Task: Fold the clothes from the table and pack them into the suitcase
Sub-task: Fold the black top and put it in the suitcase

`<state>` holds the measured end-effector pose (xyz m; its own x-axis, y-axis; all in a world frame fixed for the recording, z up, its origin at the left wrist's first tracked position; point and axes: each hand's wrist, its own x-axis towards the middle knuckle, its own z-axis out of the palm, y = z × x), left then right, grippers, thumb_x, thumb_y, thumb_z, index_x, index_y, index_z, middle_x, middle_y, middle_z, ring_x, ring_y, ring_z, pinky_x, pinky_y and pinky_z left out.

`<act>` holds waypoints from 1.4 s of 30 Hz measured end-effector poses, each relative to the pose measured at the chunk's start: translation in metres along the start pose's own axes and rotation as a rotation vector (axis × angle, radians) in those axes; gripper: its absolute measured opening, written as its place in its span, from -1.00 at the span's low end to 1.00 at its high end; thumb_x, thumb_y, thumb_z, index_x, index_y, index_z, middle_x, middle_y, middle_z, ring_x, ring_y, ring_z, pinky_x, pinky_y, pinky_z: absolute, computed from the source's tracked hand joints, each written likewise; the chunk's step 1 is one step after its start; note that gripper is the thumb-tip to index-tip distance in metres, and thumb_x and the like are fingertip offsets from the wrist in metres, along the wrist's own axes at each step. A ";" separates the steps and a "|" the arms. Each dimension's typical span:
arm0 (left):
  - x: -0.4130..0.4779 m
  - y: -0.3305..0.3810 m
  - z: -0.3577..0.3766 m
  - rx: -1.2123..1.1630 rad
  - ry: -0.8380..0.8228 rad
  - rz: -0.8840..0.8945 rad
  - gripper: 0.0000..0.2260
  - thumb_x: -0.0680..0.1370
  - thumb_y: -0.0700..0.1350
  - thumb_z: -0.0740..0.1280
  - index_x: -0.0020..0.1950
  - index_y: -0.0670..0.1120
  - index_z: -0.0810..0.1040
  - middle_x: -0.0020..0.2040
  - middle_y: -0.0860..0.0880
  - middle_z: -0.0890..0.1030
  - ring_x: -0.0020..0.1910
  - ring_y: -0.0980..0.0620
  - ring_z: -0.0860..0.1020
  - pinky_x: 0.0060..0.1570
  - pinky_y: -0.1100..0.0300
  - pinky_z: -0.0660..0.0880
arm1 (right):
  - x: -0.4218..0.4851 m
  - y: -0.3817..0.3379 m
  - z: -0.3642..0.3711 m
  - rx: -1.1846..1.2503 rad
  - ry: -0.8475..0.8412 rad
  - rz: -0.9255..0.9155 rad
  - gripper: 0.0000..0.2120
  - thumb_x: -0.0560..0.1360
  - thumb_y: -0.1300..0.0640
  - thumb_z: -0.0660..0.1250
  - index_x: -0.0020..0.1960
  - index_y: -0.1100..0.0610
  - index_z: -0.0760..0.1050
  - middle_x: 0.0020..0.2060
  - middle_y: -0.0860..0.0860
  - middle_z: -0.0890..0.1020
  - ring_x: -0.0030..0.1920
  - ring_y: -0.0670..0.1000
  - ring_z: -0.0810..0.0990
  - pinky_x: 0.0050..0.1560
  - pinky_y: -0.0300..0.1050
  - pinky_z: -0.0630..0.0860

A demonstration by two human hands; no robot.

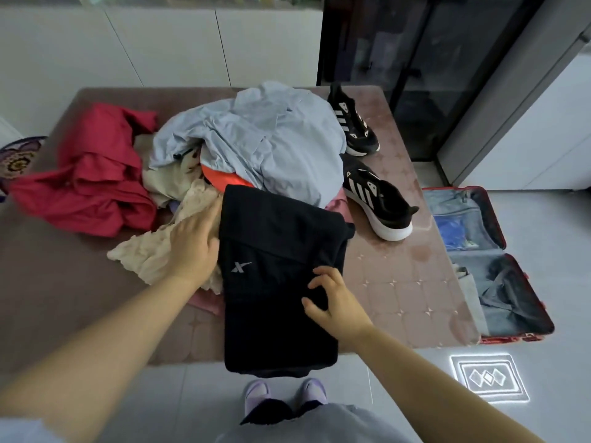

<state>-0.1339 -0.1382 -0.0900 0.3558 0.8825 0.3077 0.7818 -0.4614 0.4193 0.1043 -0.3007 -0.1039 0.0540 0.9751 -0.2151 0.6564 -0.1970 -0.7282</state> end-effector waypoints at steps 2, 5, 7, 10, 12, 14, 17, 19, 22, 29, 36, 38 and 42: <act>0.012 0.011 -0.005 -0.238 0.068 -0.069 -0.45 0.43 -0.09 0.06 0.43 -0.17 0.31 0.29 -0.18 0.48 0.29 -0.15 0.40 0.33 -0.18 0.28 | 0.011 -0.006 -0.002 0.013 0.171 0.071 -0.71 0.53 0.00 0.32 0.14 0.12 0.34 0.19 -0.05 0.30 -0.04 -0.02 0.49 -0.05 -0.15 0.46; 0.039 0.022 -0.012 -0.035 0.037 0.104 -0.40 0.50 0.15 0.14 0.47 -0.11 0.22 0.38 -0.18 0.38 0.36 -0.12 0.27 0.35 -0.11 0.17 | 0.036 -0.015 -0.014 0.084 0.374 0.185 -0.55 0.49 0.09 0.39 0.27 0.15 0.27 0.26 0.06 0.26 0.08 0.03 0.45 0.06 -0.13 0.46; 0.060 0.028 -0.018 0.184 -0.170 0.228 -0.30 0.45 0.30 0.20 0.51 0.04 0.13 0.47 -0.10 0.26 0.47 -0.11 0.13 0.40 -0.13 0.02 | 0.057 -0.016 -0.027 -0.005 0.470 0.141 -0.37 0.44 0.12 0.44 0.38 0.19 0.21 0.37 0.12 0.20 0.31 0.13 0.32 0.29 -0.07 0.32; 0.091 0.026 -0.018 0.373 -0.524 0.210 -0.21 0.36 0.39 0.28 0.50 0.15 0.10 0.47 0.02 0.28 0.50 -0.01 0.06 0.42 -0.09 -0.12 | 0.088 -0.023 -0.052 -0.289 0.359 0.035 -0.13 0.38 0.01 0.49 0.51 0.14 0.07 0.48 0.10 0.17 0.49 0.13 0.09 0.49 0.00 0.01; 0.106 0.026 -0.018 0.422 -0.644 0.189 -0.14 0.22 0.48 0.30 0.44 0.20 0.18 0.42 0.06 0.33 0.47 -0.03 0.12 0.41 -0.11 -0.07 | 0.104 -0.031 -0.067 -0.455 0.123 0.042 -0.08 0.36 -0.08 0.49 0.53 0.03 0.03 0.46 0.05 0.24 0.49 0.14 0.10 0.49 0.07 -0.07; 0.113 0.029 -0.018 0.487 -0.711 0.211 -0.11 0.17 0.46 0.37 0.42 0.17 0.23 0.40 0.05 0.35 0.44 -0.04 0.16 0.40 -0.08 -0.09 | 0.114 -0.036 -0.075 -0.655 -0.025 0.061 -0.15 0.37 -0.11 0.47 0.51 -0.03 0.09 0.38 0.08 0.36 0.42 0.17 0.22 0.47 0.11 -0.07; 0.114 0.042 -0.020 0.586 -0.711 0.261 -0.16 0.21 0.40 0.41 0.41 0.11 0.30 0.33 0.02 0.40 0.37 -0.06 0.22 0.37 -0.02 0.00 | 0.118 -0.035 -0.080 -0.818 -0.071 0.003 -0.41 0.45 -0.10 0.38 0.42 0.03 0.34 0.28 0.09 0.40 0.36 0.17 0.28 0.47 0.06 -0.03; 0.116 0.041 -0.019 0.554 -0.687 0.259 -0.28 0.26 0.35 0.42 0.35 0.12 0.38 0.26 0.02 0.44 0.33 -0.07 0.25 0.34 -0.02 0.05 | 0.117 -0.035 -0.088 -0.668 -0.087 -0.025 -0.52 0.47 -0.04 0.39 0.33 0.07 0.43 0.23 0.07 0.45 0.32 0.16 0.34 0.39 -0.01 0.10; 0.120 0.034 -0.022 0.395 -0.683 0.187 -0.42 0.28 0.33 0.41 0.22 0.15 0.44 0.18 0.01 0.49 0.35 -0.08 0.26 0.41 -0.10 -0.02 | 0.110 -0.048 -0.117 -0.400 -0.086 -0.015 -0.76 0.47 0.04 0.40 0.07 0.09 0.46 -0.06 0.05 0.48 0.09 0.13 0.45 -0.05 -0.14 0.29; 0.156 0.073 -0.066 0.075 -0.503 0.181 -0.69 0.36 0.09 0.48 -0.06 0.08 0.41 -0.16 0.07 0.50 -0.01 -0.08 0.48 -0.15 0.11 0.37 | 0.107 -0.099 -0.204 -0.425 0.103 -0.074 -0.71 0.37 0.15 0.50 0.06 0.11 0.56 -0.12 0.00 0.52 -0.06 0.02 0.47 -0.08 -0.18 0.32; 0.191 0.113 -0.095 0.131 -0.095 0.305 -0.66 0.43 -0.09 0.44 0.13 -0.12 0.43 0.10 -0.15 0.52 0.16 -0.16 0.39 0.00 -0.03 0.37 | 0.110 -0.113 -0.224 -0.502 0.568 -0.087 -0.77 0.45 0.16 0.38 0.10 0.05 0.58 -0.01 0.09 0.63 0.05 0.16 0.55 -0.05 -0.03 0.47; 0.188 0.111 -0.096 0.120 -0.048 0.316 -0.66 0.43 -0.12 0.45 0.12 -0.15 0.43 0.09 -0.16 0.52 0.16 -0.17 0.38 0.03 -0.07 0.39 | 0.108 -0.110 -0.213 -0.510 0.642 -0.096 -0.77 0.47 0.15 0.35 0.12 0.08 0.56 0.01 0.10 0.63 0.06 0.18 0.55 -0.07 -0.03 0.43; 0.152 0.090 -0.082 0.105 -0.044 0.377 -0.65 0.37 -0.20 0.49 0.09 -0.21 0.49 0.05 -0.21 0.55 0.11 -0.21 0.42 0.07 -0.03 0.33 | 0.093 -0.084 -0.169 -0.506 0.670 -0.208 -0.85 0.39 0.26 0.37 -0.04 0.20 0.55 -0.13 0.17 0.62 -0.09 0.22 0.54 -0.18 -0.06 0.35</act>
<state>-0.0512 -0.0531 0.0642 0.6475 0.6573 0.3857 0.6398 -0.7438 0.1935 0.1817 -0.1763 0.0472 0.2237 0.8722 0.4350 0.9496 -0.0944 -0.2990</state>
